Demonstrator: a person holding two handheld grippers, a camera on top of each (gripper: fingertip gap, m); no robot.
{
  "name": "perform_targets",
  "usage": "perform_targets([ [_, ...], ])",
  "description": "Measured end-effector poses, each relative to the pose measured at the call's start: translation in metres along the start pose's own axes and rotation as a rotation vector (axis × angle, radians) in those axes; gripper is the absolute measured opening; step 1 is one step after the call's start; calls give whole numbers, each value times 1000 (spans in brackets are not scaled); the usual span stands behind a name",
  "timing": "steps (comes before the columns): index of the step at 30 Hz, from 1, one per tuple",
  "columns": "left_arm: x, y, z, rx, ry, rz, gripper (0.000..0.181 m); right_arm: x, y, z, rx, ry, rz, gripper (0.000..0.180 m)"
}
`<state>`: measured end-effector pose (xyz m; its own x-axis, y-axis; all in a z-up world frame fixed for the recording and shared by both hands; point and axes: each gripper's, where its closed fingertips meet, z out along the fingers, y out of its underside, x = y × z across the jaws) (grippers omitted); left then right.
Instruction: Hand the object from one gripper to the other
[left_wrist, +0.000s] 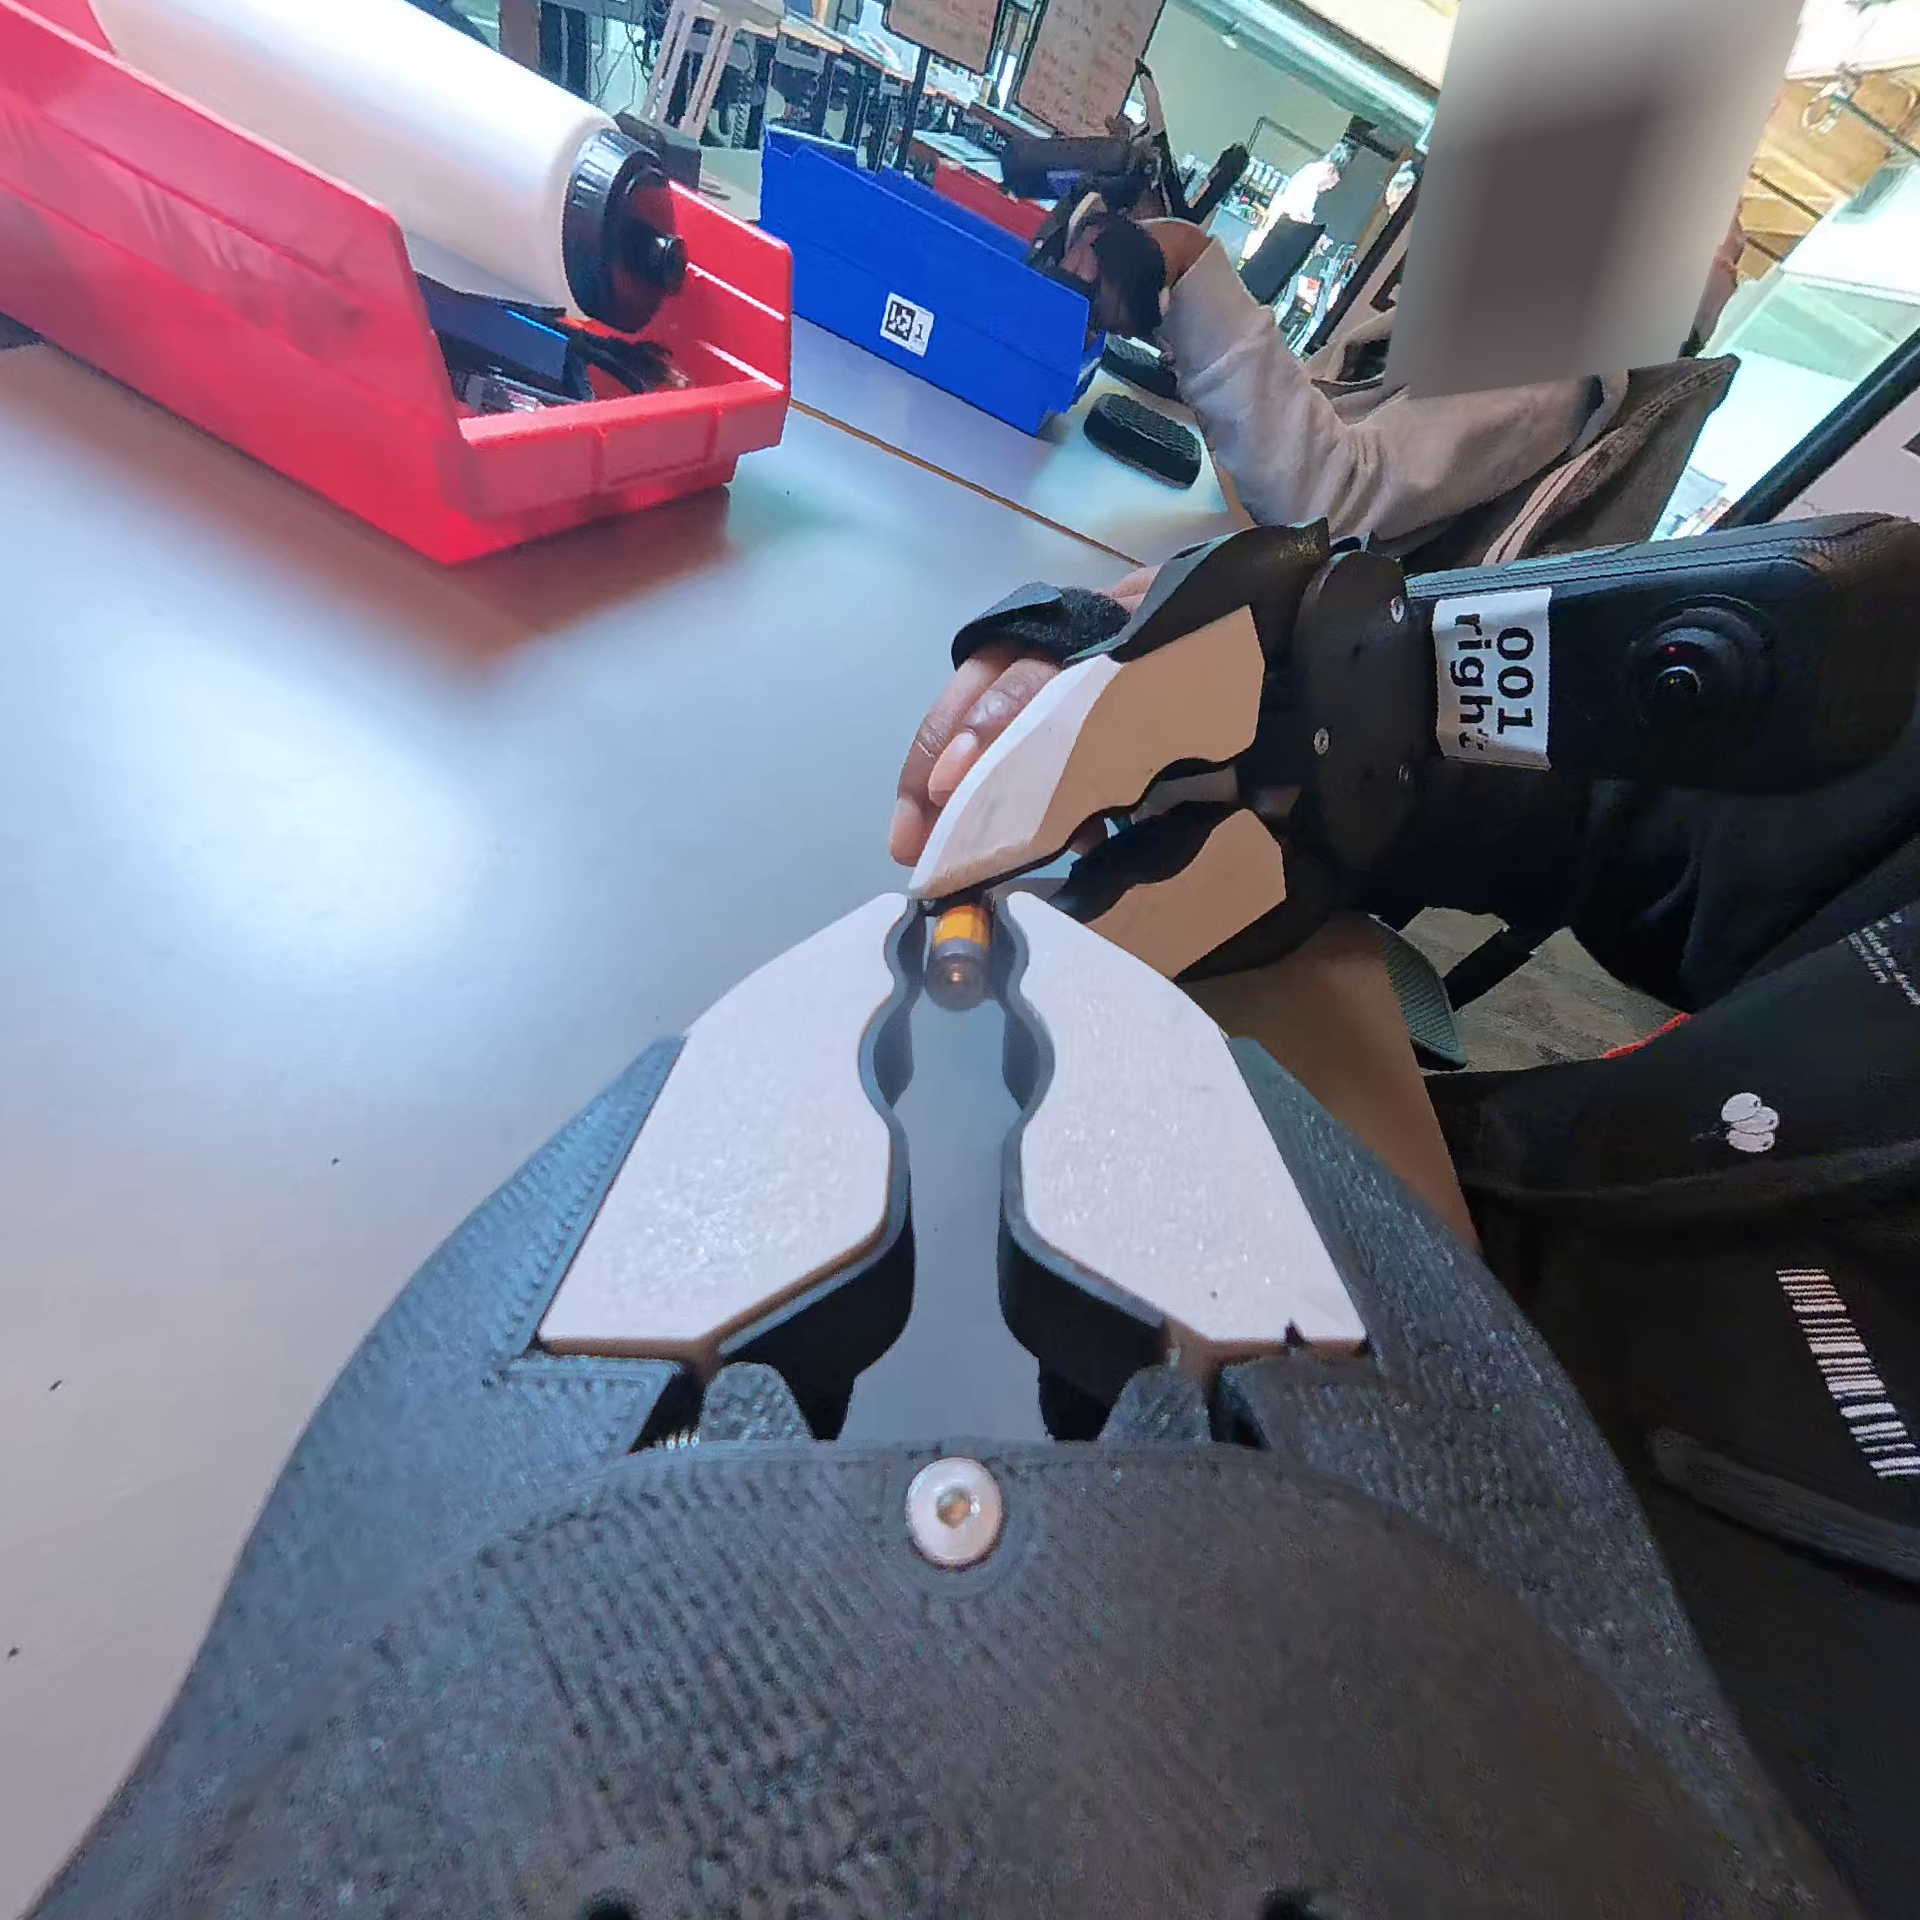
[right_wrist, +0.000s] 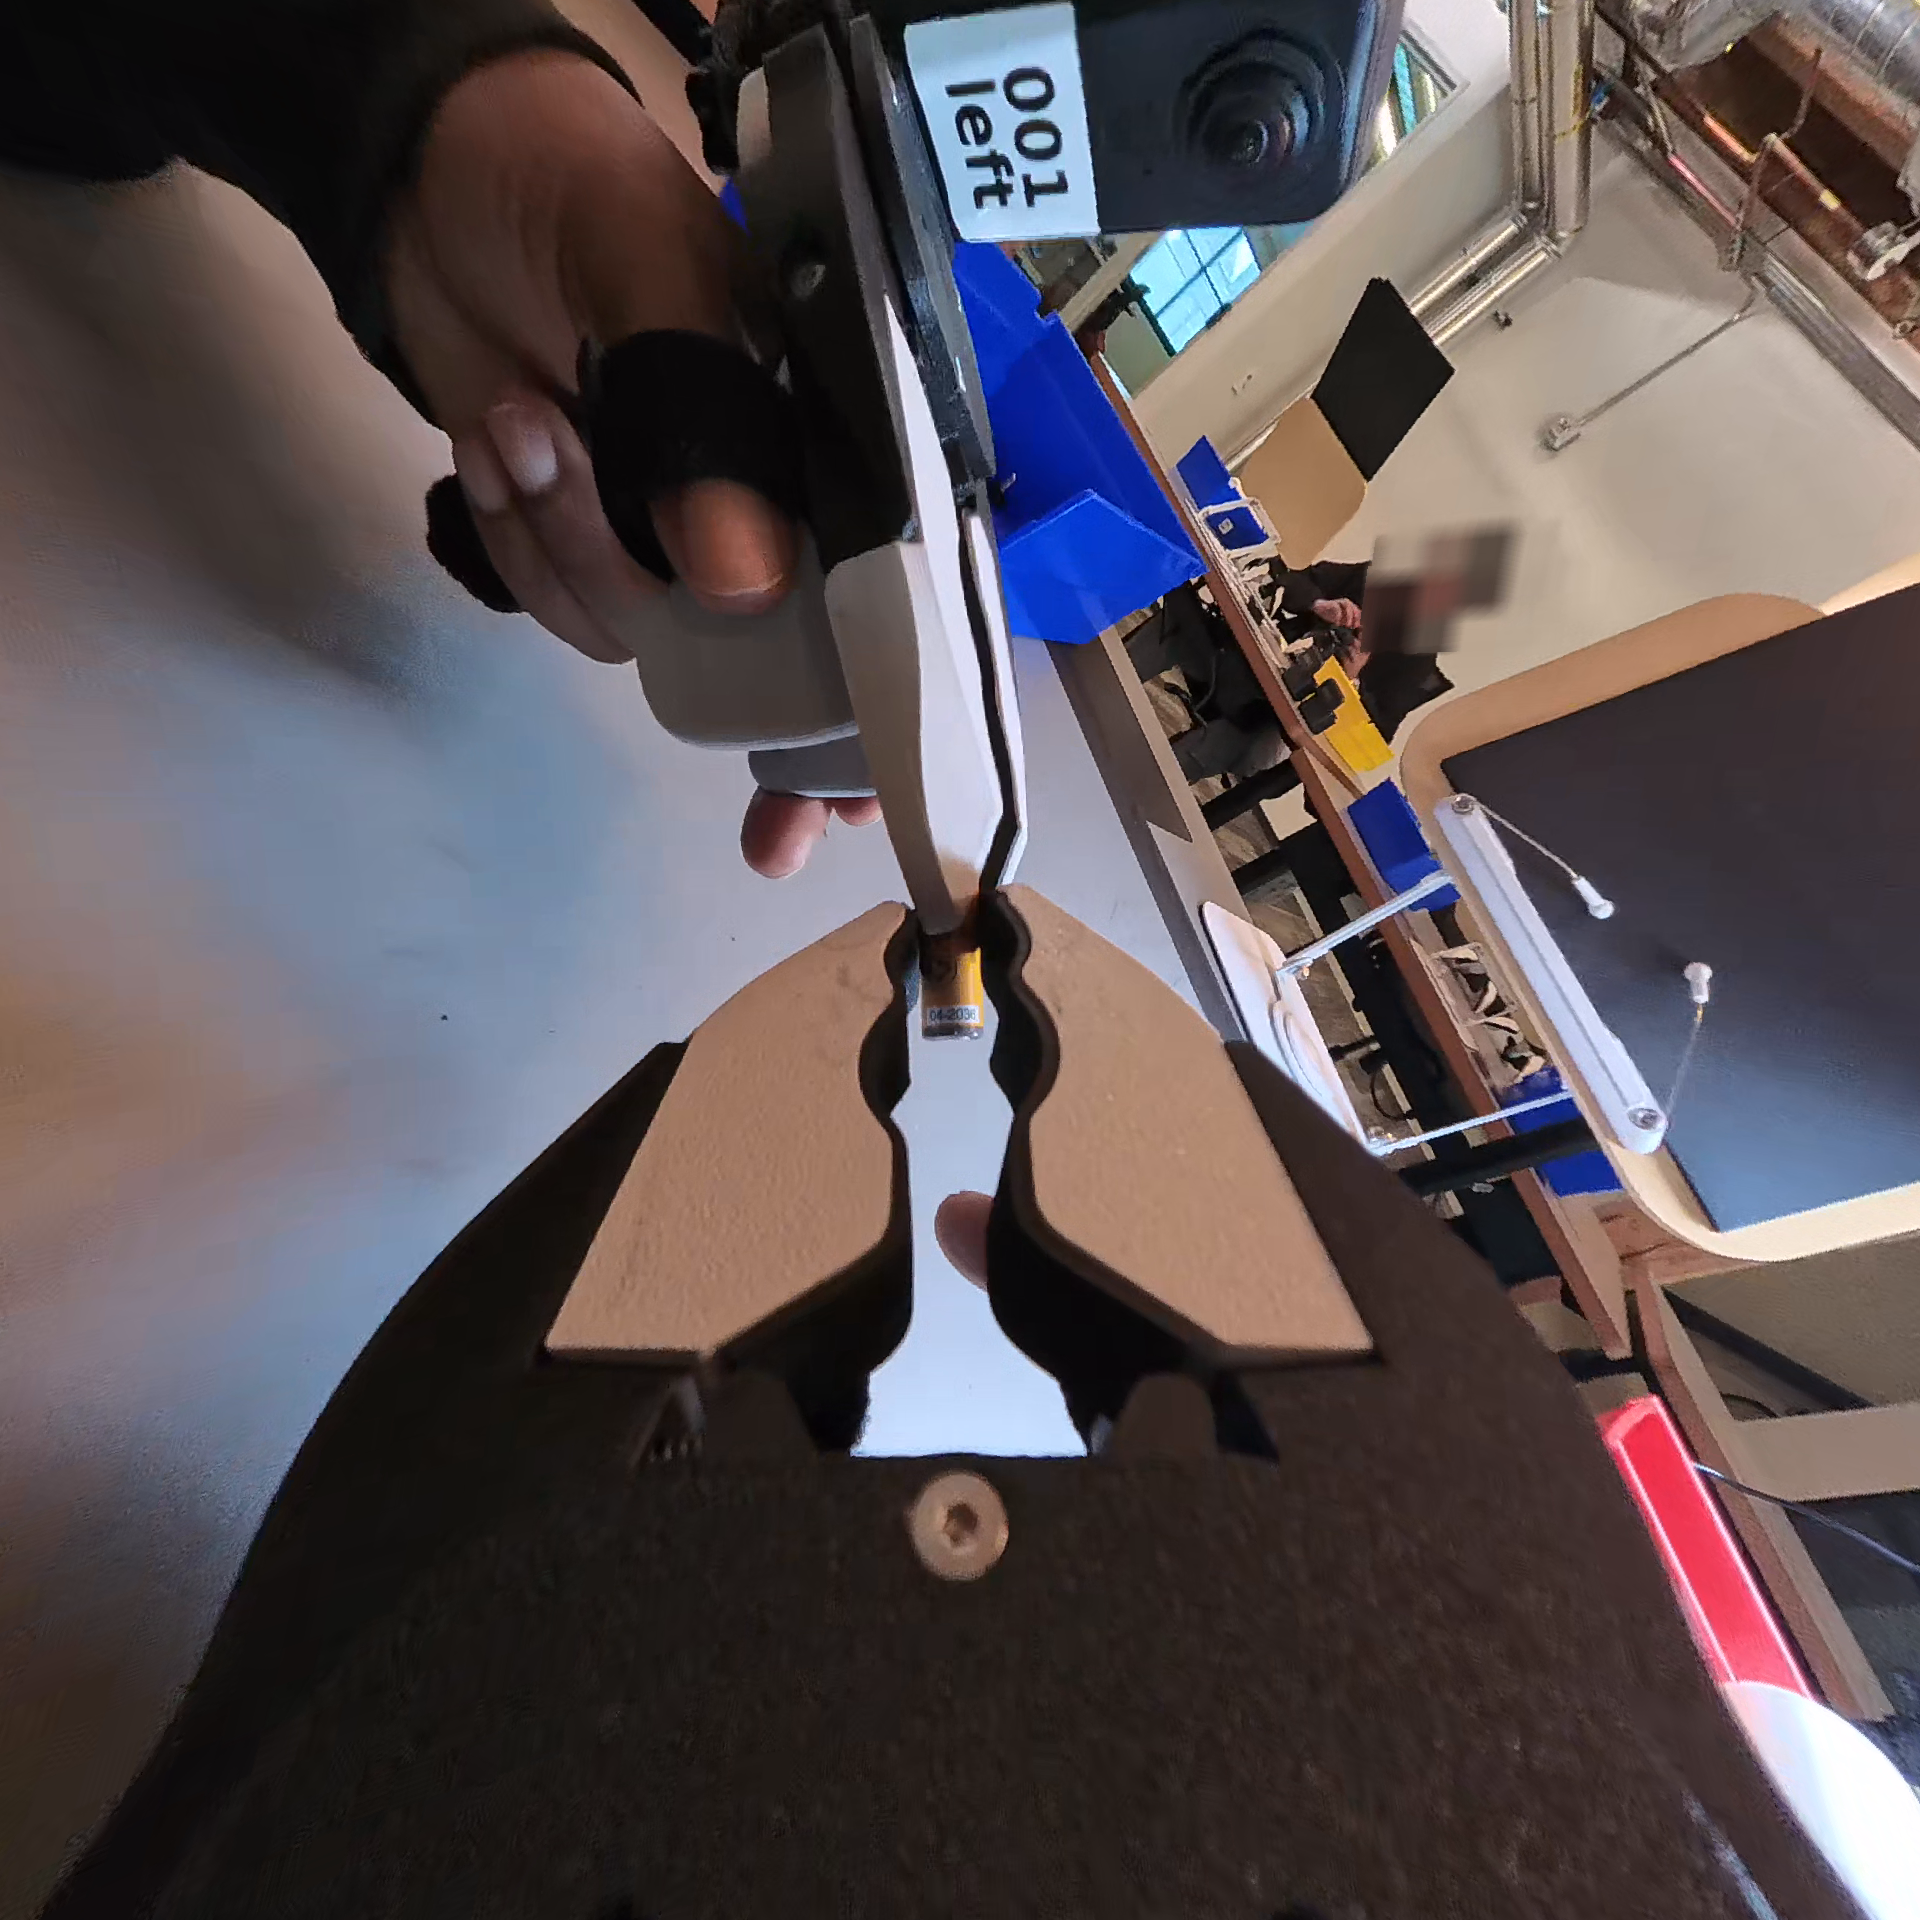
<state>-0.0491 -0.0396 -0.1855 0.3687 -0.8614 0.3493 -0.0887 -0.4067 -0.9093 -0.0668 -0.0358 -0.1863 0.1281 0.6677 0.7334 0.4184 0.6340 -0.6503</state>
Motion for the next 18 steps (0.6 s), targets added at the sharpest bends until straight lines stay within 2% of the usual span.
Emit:
perform_targets([
  [4,2,-4,-1,17,5,16,11,2,-4,-2,37,-17,82,12],
  [8,2,-10,-7,46,15,53,11,5,-11,-2,117,-116,402,21],
  [13,8,-20,-13,96,70,69,11,10,-12,-4,181,-207,640,31],
  [18,14,-19,-12,116,139,27,11,9,-20,-7,250,-252,701,14],
])
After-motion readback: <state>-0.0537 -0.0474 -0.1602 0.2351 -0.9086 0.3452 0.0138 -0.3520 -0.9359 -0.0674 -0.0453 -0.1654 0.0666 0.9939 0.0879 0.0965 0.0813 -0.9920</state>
